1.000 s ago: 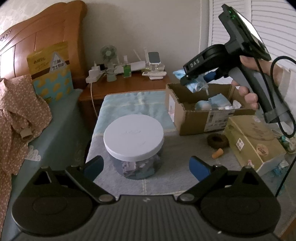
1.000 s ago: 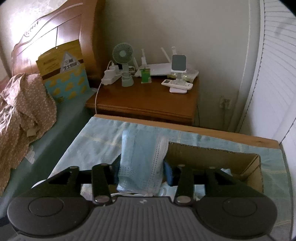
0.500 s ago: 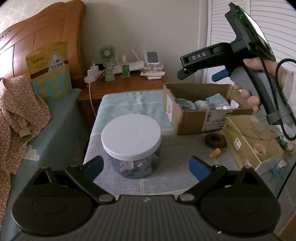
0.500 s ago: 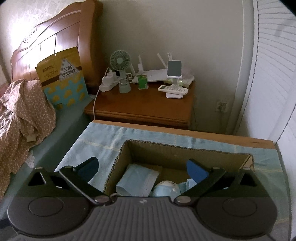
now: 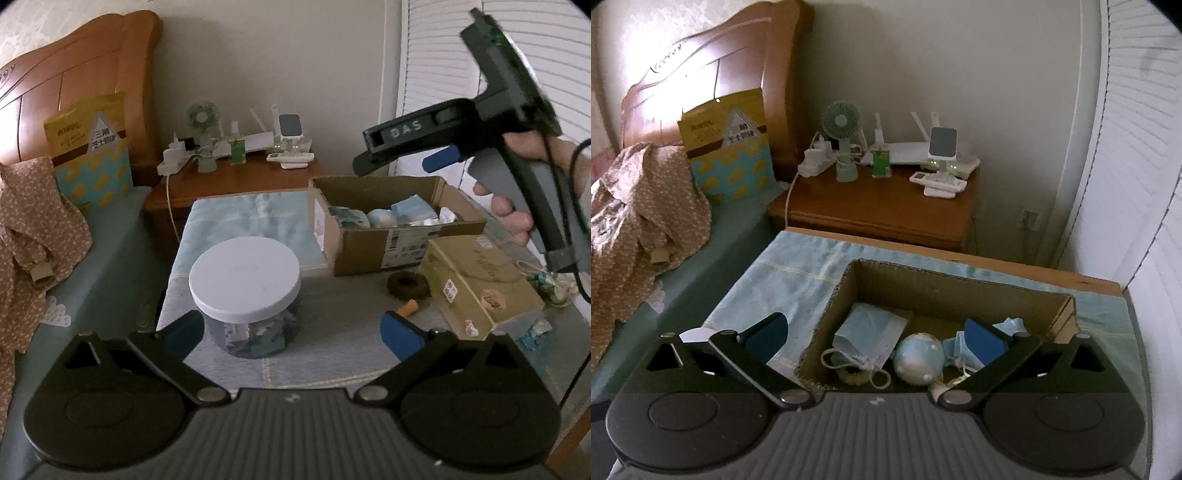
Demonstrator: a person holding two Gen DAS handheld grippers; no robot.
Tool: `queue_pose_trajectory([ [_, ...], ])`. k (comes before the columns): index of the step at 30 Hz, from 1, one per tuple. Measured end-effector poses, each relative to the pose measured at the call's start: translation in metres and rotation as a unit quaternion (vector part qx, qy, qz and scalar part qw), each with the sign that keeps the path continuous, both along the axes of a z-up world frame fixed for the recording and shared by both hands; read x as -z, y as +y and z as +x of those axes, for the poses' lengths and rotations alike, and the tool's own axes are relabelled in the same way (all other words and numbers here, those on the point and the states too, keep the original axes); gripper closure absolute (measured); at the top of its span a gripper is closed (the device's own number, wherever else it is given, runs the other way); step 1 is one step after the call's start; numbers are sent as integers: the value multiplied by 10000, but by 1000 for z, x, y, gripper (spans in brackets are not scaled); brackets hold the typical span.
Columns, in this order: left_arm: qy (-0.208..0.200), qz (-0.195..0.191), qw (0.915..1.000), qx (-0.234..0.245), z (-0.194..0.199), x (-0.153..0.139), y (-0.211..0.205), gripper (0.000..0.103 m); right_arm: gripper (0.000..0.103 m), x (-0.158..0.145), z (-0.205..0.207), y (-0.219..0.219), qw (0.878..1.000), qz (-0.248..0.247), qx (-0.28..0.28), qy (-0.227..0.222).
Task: Organize soft objects
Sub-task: 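Lower the blue face mask into the cardboard box and open the right gripper, then move both tools back toward the remaining items on the bed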
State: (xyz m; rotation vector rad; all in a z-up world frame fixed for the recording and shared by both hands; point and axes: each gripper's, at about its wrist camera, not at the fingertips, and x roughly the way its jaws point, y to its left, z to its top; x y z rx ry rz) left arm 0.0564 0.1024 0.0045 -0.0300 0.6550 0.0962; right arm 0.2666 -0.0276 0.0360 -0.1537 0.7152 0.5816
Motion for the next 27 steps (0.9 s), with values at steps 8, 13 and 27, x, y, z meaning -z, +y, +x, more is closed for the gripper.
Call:
queue_pose_trajectory([
  [8,-117,-65,9998,125,-4,-1,-4,1,0,-17,-42,-31,9995,194,-8,-242],
  [13,-171,-121,9995,257,-6,0,-7,1,0,-22,-77,-62,9985,188,165,-491],
  [27,-63,69,9985,546,0,17,-27,1,0,28,-153,-171,9892,-7,1435,-310],
])
